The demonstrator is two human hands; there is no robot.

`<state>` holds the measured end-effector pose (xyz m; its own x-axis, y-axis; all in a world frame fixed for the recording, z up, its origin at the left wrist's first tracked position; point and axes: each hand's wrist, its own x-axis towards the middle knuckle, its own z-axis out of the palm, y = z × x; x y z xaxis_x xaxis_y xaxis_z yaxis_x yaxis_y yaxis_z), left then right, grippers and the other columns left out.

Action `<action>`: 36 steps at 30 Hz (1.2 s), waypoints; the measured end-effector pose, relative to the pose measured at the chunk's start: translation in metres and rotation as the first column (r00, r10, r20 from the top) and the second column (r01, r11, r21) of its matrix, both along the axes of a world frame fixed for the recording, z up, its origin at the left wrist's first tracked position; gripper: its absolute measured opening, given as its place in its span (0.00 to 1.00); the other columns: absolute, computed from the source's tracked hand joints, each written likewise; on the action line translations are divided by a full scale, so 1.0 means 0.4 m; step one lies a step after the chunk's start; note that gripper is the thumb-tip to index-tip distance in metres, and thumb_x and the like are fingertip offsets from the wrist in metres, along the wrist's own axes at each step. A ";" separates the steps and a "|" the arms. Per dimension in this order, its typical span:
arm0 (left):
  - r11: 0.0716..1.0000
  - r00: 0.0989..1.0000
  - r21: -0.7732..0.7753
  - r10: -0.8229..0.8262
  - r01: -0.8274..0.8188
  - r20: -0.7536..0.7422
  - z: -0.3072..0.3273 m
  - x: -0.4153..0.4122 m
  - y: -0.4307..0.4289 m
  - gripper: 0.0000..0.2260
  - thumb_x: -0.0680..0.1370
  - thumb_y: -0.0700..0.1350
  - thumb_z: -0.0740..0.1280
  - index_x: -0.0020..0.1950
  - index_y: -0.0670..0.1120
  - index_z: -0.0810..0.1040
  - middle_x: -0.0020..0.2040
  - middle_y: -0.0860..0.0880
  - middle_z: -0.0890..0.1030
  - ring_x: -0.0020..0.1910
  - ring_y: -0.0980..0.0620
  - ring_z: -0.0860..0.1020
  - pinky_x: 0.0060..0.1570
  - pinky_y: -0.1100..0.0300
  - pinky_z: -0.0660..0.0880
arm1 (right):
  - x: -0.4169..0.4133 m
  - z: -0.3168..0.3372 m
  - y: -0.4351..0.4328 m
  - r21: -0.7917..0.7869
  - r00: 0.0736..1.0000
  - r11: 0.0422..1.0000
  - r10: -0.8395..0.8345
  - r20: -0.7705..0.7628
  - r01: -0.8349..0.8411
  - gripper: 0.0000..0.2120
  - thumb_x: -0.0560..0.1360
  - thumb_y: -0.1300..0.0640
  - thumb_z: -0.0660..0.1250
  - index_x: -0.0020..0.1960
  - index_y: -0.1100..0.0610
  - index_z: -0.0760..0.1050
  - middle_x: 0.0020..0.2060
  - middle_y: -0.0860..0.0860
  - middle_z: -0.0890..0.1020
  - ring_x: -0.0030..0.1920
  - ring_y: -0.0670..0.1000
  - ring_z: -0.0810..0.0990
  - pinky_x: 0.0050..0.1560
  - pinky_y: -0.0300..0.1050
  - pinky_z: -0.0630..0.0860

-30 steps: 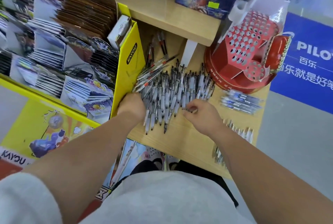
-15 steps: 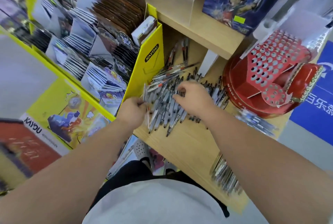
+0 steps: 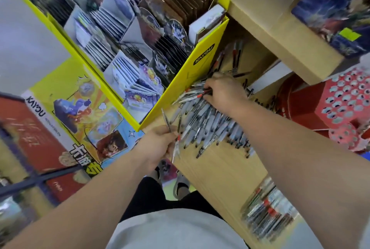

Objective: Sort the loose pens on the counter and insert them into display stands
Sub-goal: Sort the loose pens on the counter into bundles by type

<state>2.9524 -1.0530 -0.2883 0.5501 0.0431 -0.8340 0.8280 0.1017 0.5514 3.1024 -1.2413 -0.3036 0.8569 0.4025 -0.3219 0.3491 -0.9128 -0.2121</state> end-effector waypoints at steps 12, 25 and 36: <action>0.999 0.999 0.039 -0.029 0.031 -0.040 0.018 0.029 0.003 0.12 0.84 0.43 0.59 0.58 0.34 0.74 0.30 0.45 0.82 0.24 0.52 0.64 0.26 0.60 0.57 | 0.024 0.003 0.000 -0.076 0.992 0.992 0.093 -0.084 -0.099 0.18 0.78 0.45 0.69 0.62 0.54 0.76 0.59 0.55 0.77 0.63 0.60 0.72 0.61 0.53 0.69; 0.983 0.989 -0.112 0.146 -0.143 0.024 0.018 0.043 -0.043 0.08 0.84 0.40 0.60 0.59 0.37 0.74 0.40 0.38 0.84 0.40 0.42 0.82 0.46 0.48 0.80 | 0.014 0.008 -0.020 -0.143 0.972 0.962 0.228 -0.062 -0.234 0.10 0.81 0.50 0.66 0.50 0.56 0.80 0.44 0.55 0.79 0.44 0.58 0.78 0.43 0.50 0.78; 0.923 0.973 -0.312 0.230 -0.223 -0.015 0.012 0.058 -0.089 0.13 0.82 0.50 0.65 0.58 0.41 0.75 0.43 0.42 0.80 0.38 0.45 0.80 0.43 0.49 0.79 | -0.188 0.139 -0.046 0.329 0.814 0.837 -0.211 -0.542 0.436 0.10 0.79 0.49 0.69 0.42 0.53 0.80 0.30 0.50 0.75 0.29 0.49 0.70 0.32 0.43 0.65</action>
<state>2.9755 -1.0884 -0.2835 0.5738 -0.0898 -0.8140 0.7512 0.4536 0.4795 3.0273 -1.2597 -0.2481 0.7490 0.3189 -0.5807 -0.1955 -0.7310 -0.6537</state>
